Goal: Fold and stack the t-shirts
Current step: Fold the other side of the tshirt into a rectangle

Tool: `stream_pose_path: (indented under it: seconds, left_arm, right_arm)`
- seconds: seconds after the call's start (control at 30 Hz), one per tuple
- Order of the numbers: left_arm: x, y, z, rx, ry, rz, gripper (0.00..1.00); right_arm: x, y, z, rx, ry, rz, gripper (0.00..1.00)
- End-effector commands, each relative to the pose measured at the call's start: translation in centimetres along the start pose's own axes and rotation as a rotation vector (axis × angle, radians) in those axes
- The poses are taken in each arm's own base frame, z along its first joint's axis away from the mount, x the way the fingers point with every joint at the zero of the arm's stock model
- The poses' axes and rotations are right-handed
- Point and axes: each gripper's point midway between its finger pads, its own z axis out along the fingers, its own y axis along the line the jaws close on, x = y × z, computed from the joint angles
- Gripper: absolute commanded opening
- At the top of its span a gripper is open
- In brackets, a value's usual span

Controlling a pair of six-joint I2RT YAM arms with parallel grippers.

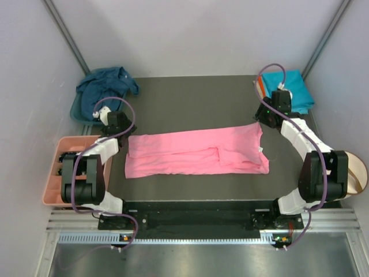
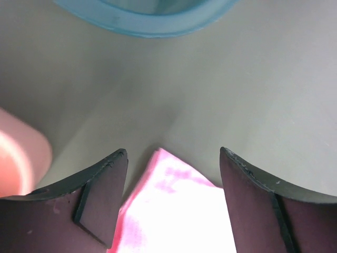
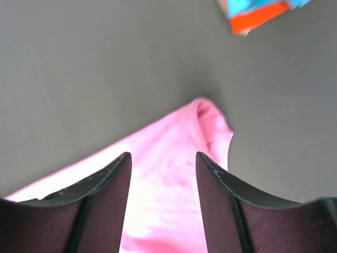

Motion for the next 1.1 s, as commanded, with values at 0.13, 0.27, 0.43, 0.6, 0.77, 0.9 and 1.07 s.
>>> stream_pose_path:
  seconds: [0.13, 0.27, 0.43, 0.6, 0.77, 0.9, 1.07]
  left_arm:
    - [-0.3, -4.0, -0.8, 0.157, -0.03, 0.11, 0.71]
    - [0.9, -2.8, -0.7, 0.106, 0.007, 0.125, 0.68]
    - [1.9, -1.4, -1.3, 0.047, 0.026, 0.14, 0.67]
    - [2.0, -0.3, -2.0, 0.019, 0.017, 0.144, 0.67]
    - [2.3, -1.7, -2.0, 0.078, 0.028, 0.142, 0.65]
    - [2.0, -5.2, -2.4, 0.148, 0.01, 0.18, 0.64]
    - [2.0, -9.9, -3.6, 0.254, -0.028, 0.271, 0.66]
  right_arm:
    - [2.5, 1.6, -1.9, -0.042, 0.036, -0.059, 0.52]
    - [2.9, 1.5, -1.8, -0.044, 0.048, -0.058, 0.53]
    - [4.2, 2.3, -1.4, -0.07, 0.092, -0.075, 0.53]
    - [6.4, 2.2, -1.0, -0.063, 0.141, -0.087, 0.53]
    - [8.4, 1.9, -1.1, -0.06, 0.183, -0.079, 0.53]
    - [9.0, 0.8, -1.9, -0.027, 0.174, -0.068, 0.53]
    - [8.8, -0.1, -3.1, 0.005, 0.143, -0.053, 0.53]
